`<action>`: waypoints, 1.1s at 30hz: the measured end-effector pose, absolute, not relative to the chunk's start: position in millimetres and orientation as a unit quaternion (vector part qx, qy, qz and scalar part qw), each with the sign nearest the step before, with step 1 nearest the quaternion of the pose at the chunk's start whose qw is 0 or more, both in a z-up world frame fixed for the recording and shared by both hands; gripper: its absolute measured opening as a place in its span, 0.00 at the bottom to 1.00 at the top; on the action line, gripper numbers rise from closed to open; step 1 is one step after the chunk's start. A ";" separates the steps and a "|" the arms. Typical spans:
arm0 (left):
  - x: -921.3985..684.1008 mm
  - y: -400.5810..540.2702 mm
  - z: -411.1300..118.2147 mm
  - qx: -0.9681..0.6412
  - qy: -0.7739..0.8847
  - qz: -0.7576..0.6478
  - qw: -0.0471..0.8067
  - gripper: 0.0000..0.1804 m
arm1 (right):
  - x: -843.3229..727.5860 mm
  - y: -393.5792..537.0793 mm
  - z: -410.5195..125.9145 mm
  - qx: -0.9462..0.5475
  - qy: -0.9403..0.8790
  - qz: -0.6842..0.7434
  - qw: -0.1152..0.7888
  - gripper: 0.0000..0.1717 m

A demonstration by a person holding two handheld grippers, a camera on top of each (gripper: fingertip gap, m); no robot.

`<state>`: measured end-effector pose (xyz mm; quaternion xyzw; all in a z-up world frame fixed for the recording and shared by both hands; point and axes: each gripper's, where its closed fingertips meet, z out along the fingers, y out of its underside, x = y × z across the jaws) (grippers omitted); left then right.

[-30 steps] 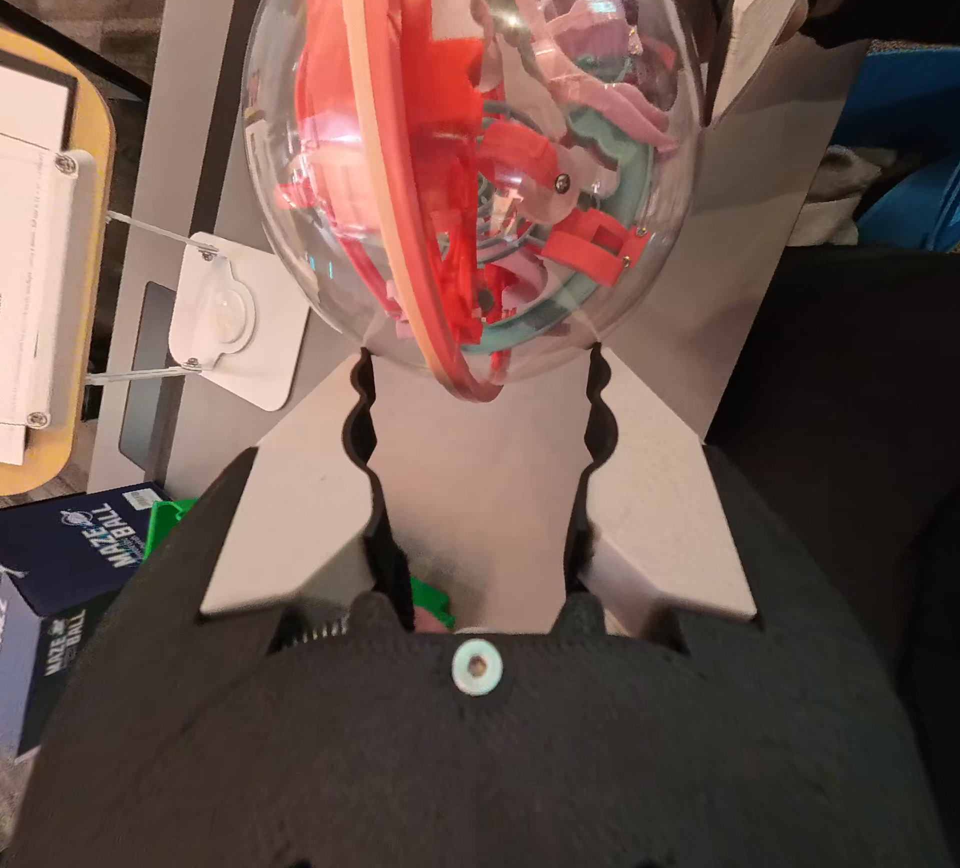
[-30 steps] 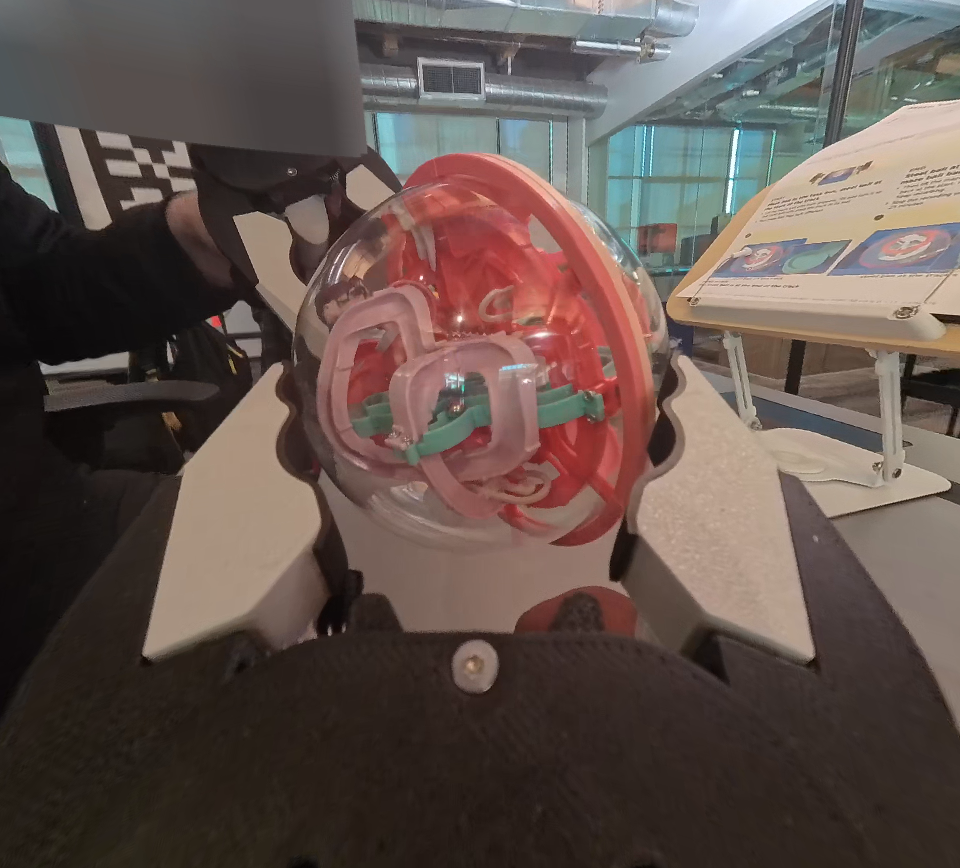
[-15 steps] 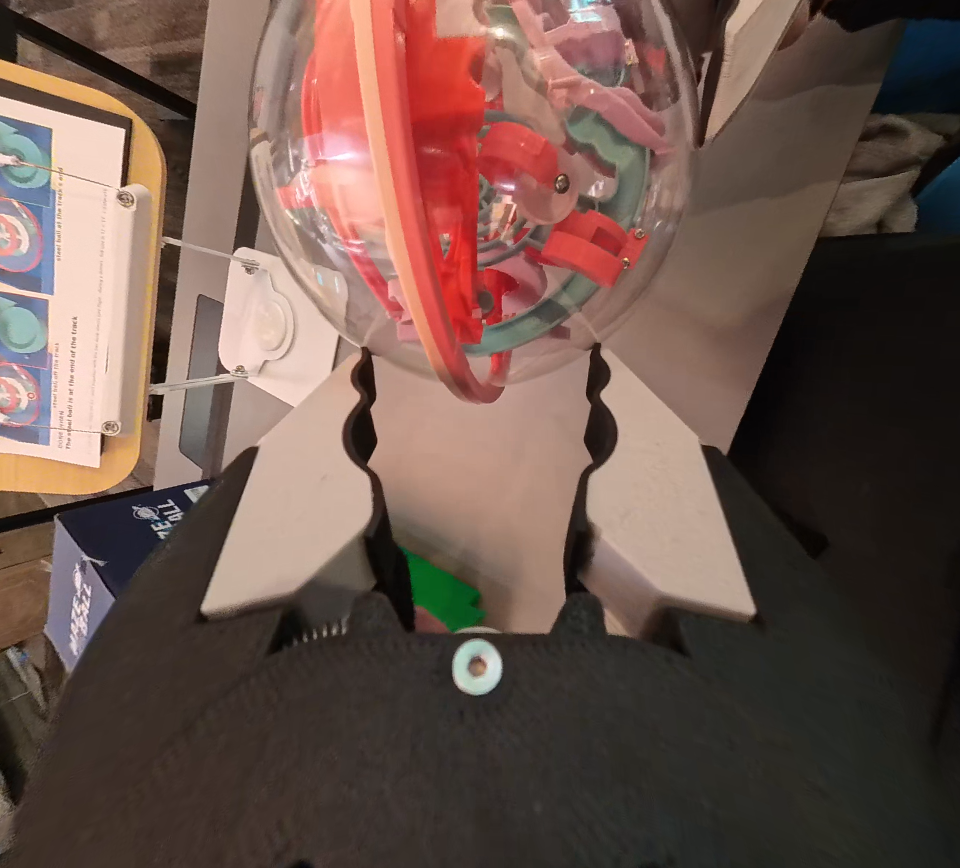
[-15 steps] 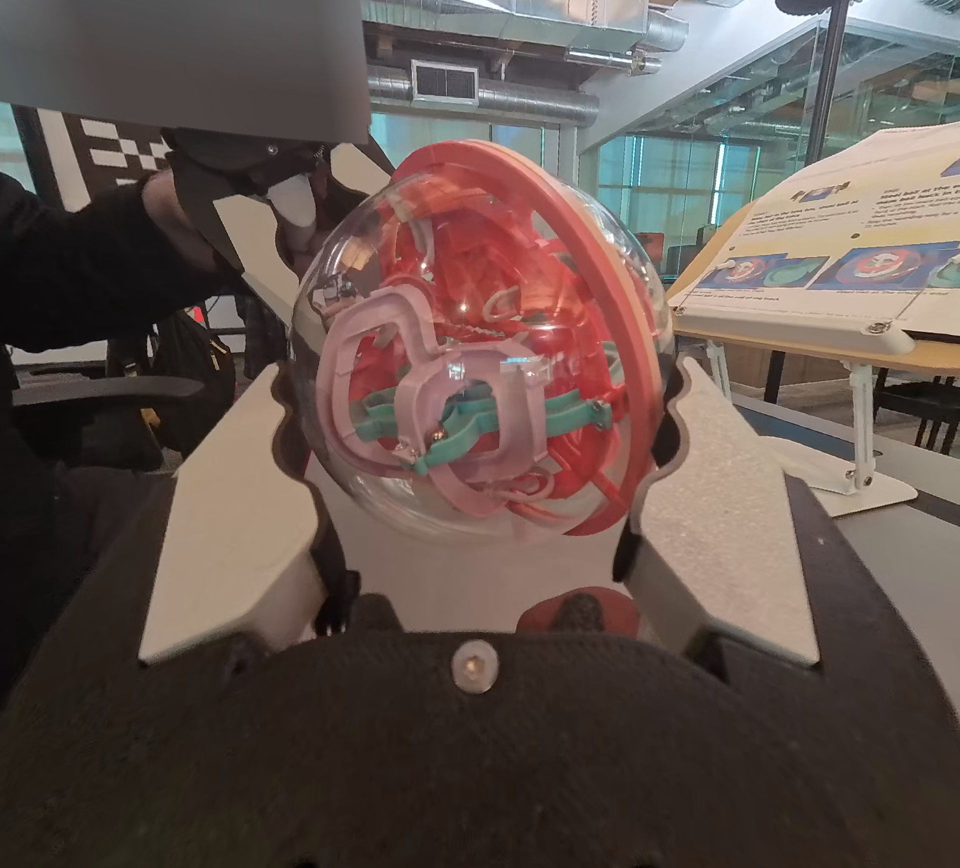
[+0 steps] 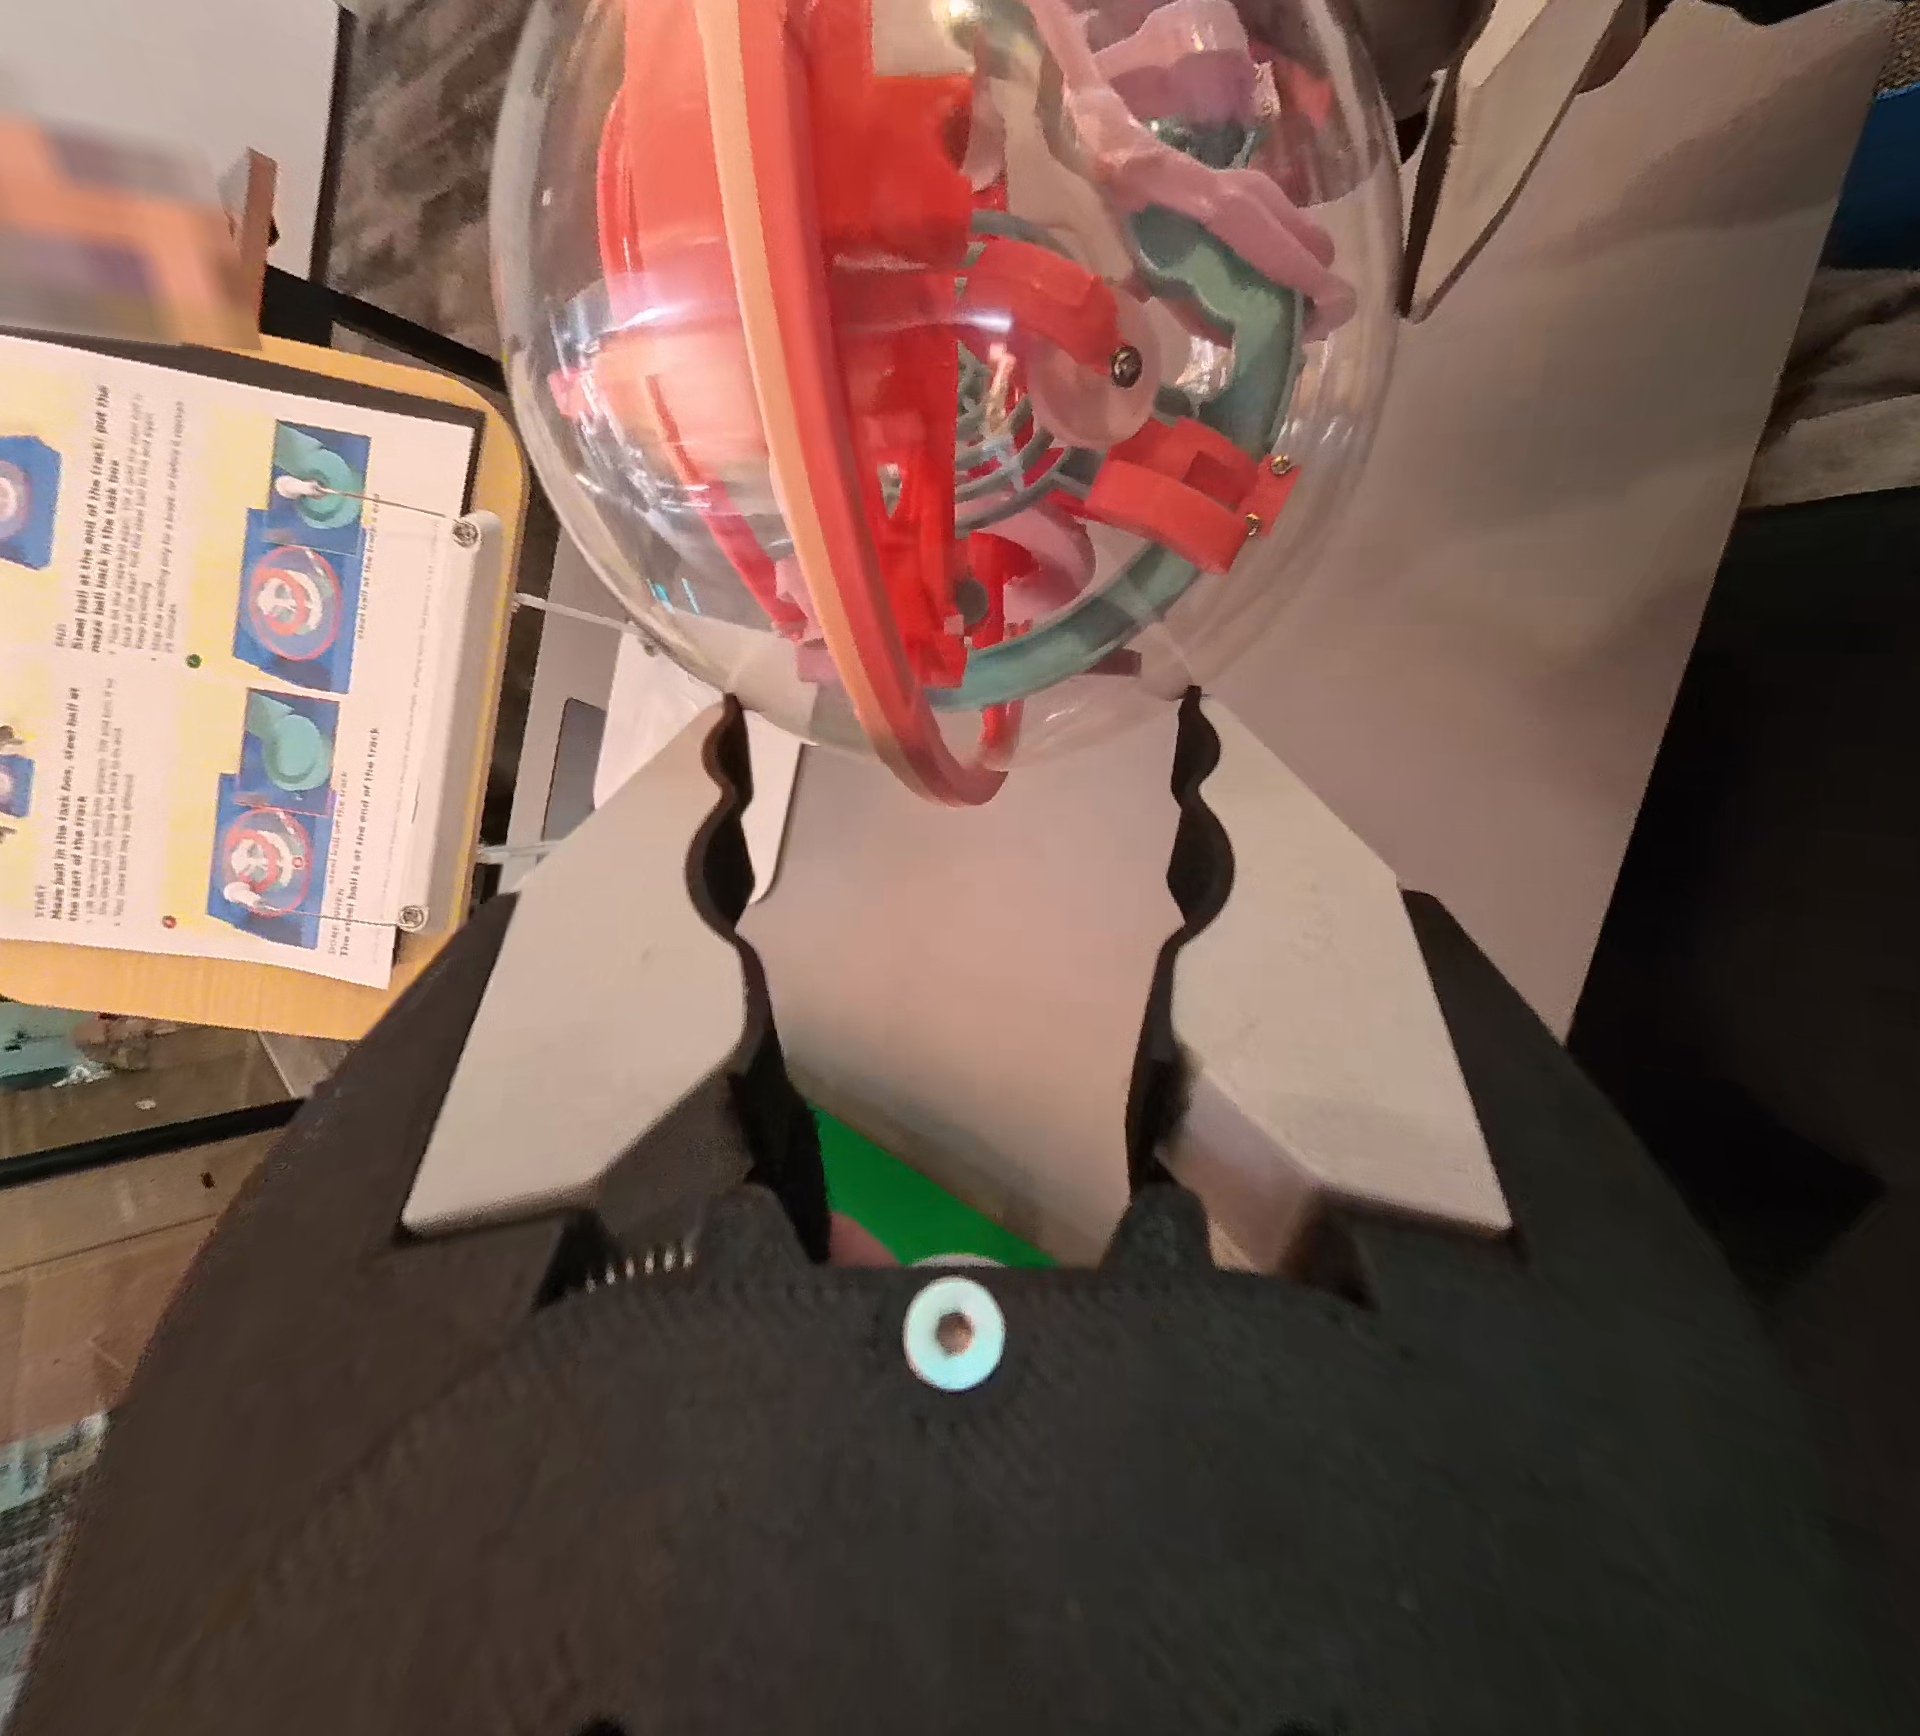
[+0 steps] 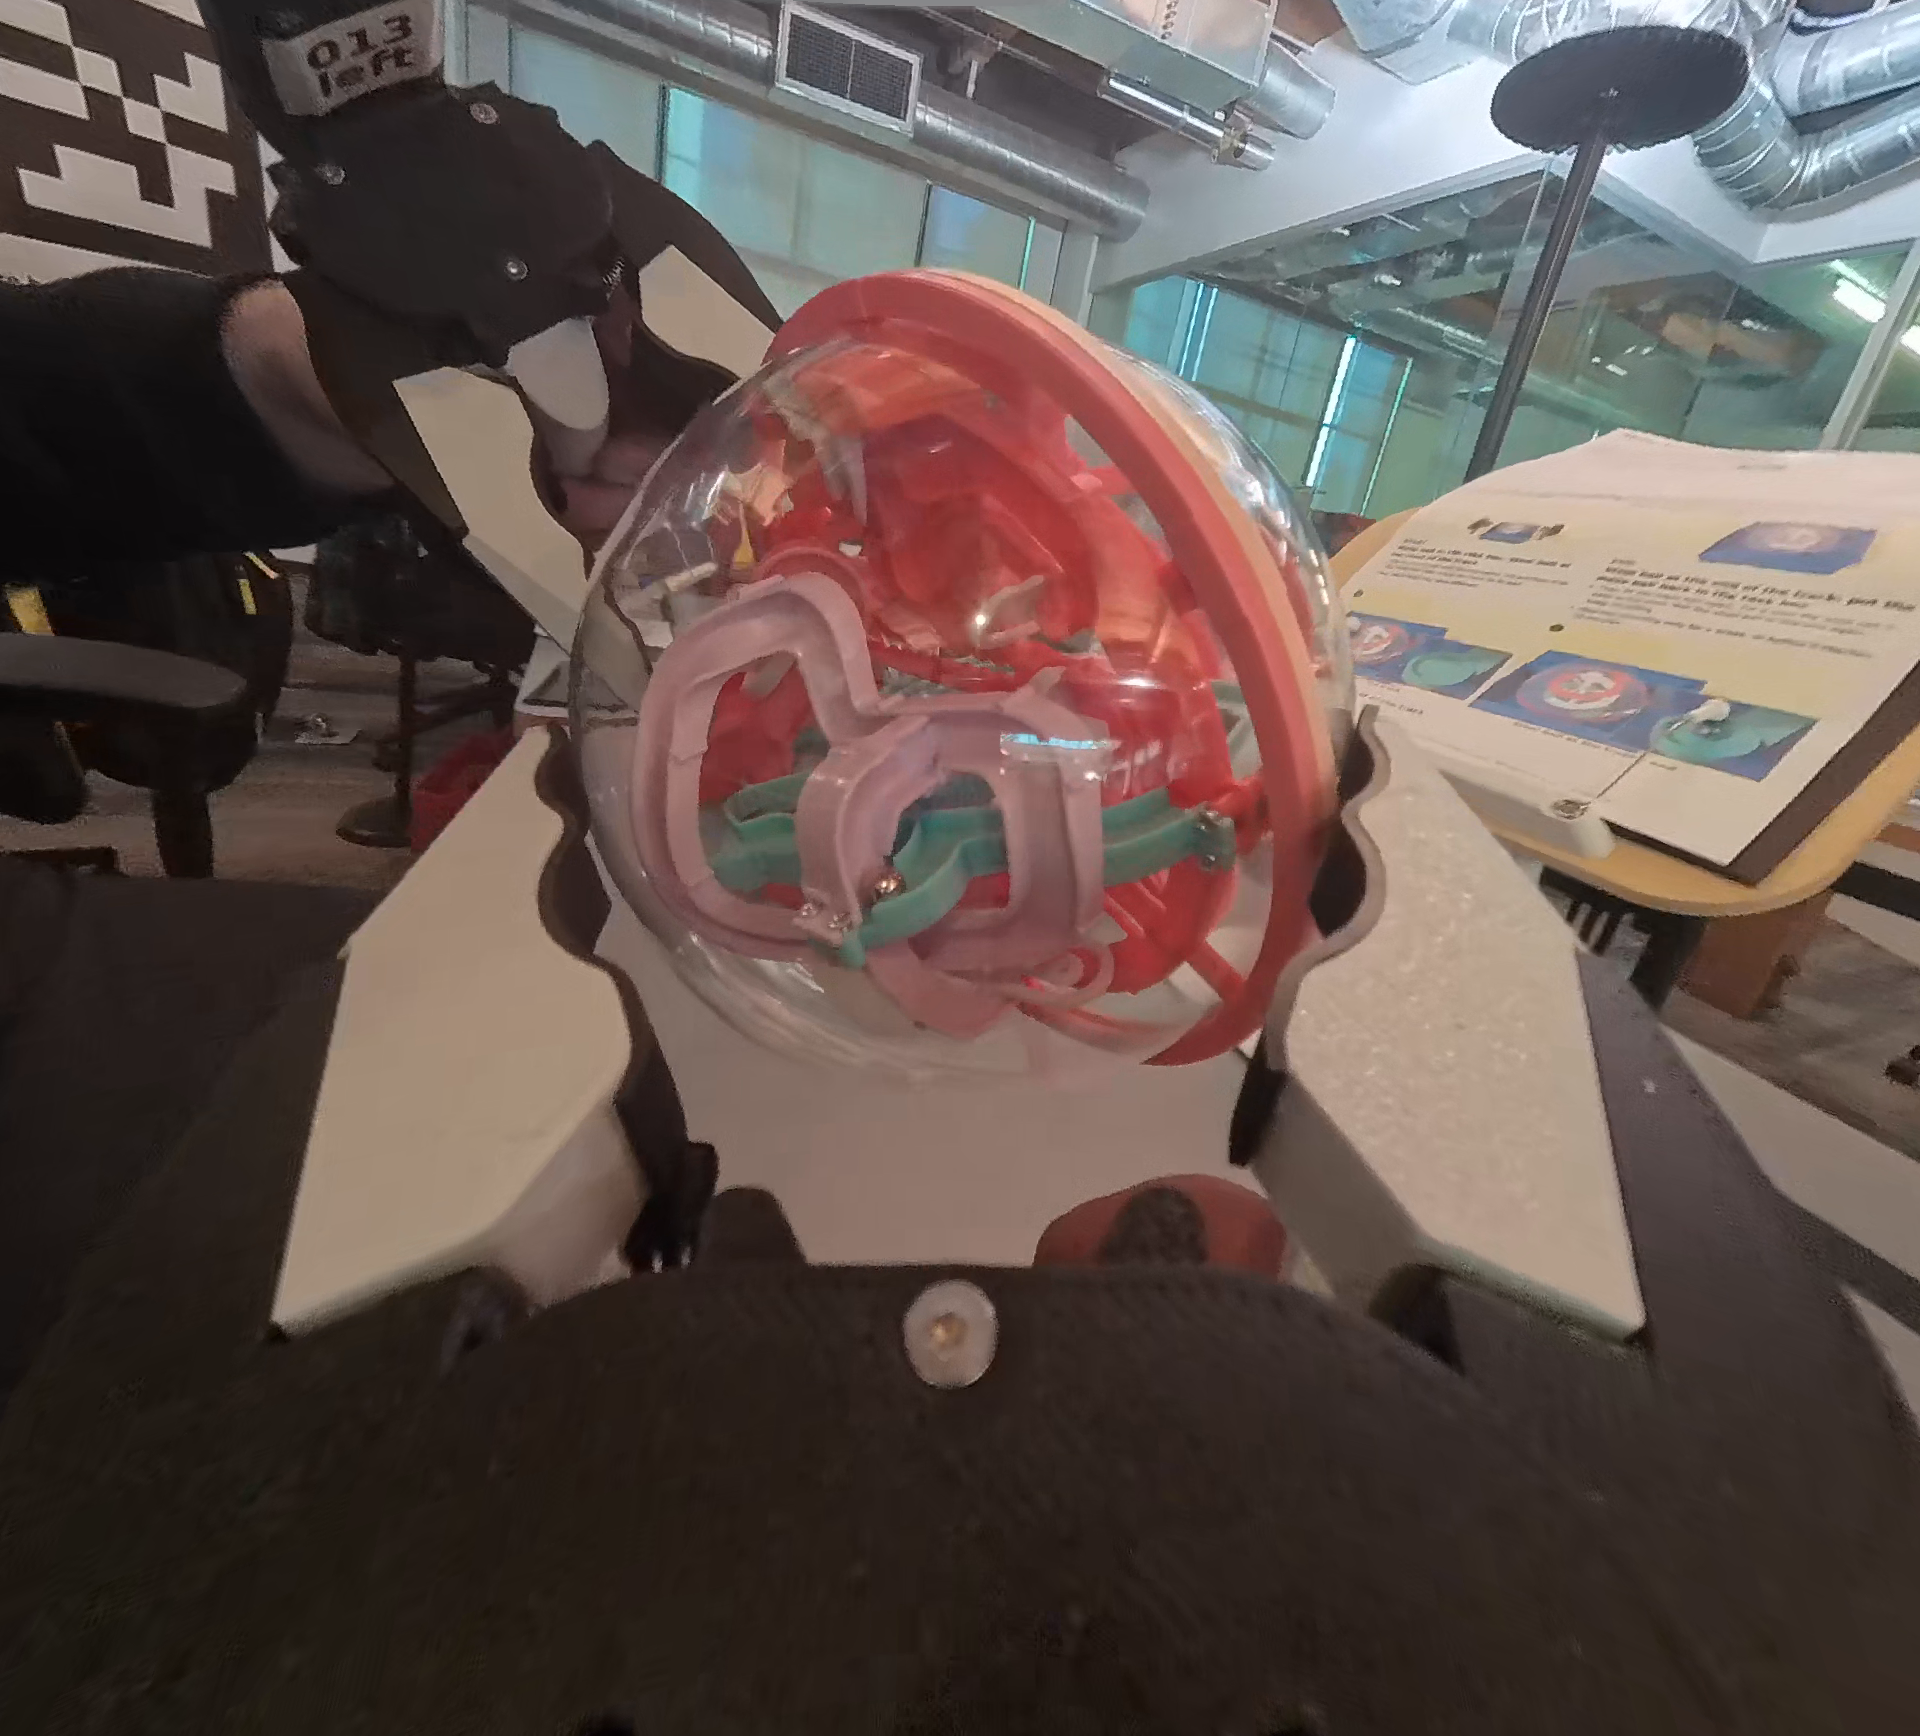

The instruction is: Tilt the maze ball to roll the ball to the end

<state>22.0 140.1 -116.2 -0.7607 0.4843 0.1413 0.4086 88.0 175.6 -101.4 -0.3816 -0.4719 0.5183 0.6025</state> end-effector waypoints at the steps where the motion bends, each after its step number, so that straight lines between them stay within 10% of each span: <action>1: 22.7 140.2 -114.3 -0.757 0.486 0.142 0.412 0.44 | 89.1 174.9 -98.7 -0.378 -0.471 0.515 0.608 0.81; 33: 27.7 159.4 -129.2 -0.706 0.446 0.071 0.546 0.43 | 87.0 161.7 -60.4 -0.359 -0.539 0.374 0.664 0.78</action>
